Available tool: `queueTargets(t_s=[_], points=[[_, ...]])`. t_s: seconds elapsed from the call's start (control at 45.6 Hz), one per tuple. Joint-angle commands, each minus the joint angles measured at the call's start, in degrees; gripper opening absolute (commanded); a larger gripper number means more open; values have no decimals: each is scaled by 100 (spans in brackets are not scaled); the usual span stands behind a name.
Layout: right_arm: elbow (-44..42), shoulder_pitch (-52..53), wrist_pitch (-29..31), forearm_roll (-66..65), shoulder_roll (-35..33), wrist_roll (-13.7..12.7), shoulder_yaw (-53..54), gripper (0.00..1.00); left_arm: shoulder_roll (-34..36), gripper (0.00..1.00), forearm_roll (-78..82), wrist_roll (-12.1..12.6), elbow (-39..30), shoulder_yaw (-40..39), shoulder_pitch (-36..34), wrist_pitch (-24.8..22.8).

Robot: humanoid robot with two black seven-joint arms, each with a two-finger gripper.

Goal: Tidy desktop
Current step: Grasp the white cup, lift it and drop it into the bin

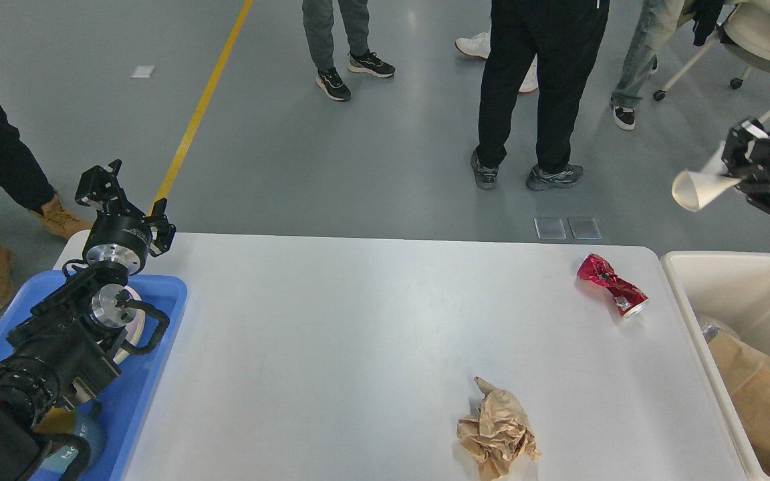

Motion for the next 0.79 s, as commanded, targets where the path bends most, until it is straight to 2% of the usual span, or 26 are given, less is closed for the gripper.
queueTargets(t_s=[0.0, 0.088, 0.132, 0.197, 0.329, 0.482, 0.767], points=[[-523, -1077, -248, 4, -41, 6, 2, 0, 0, 96, 0, 1, 0, 0, 0, 0], [-839, -1727, -301, 4, -41, 15, 20, 5, 0, 96, 0, 1, 0, 0, 0, 0], [-1102, -2148, -335, 4, -41, 15, 46, 15, 0, 96, 0, 1, 0, 0, 0, 0], [-1576, -2746, -397, 4, 29, 15, 99, 35, 0, 96, 0, 1, 0, 0, 0, 0], [-2596, -3933, -625, -5, 433, 15, 389, 98, 0, 96, 0, 1, 0, 0, 0, 0], [-3134, -4839, -643, -5, 592, 15, 863, 100, 0, 96, 0, 9, 0, 0, 0, 0], [-3134, -4954, -643, -5, 583, 15, 969, 100, 0, 96, 0, 1, 0, 0, 0, 0]])
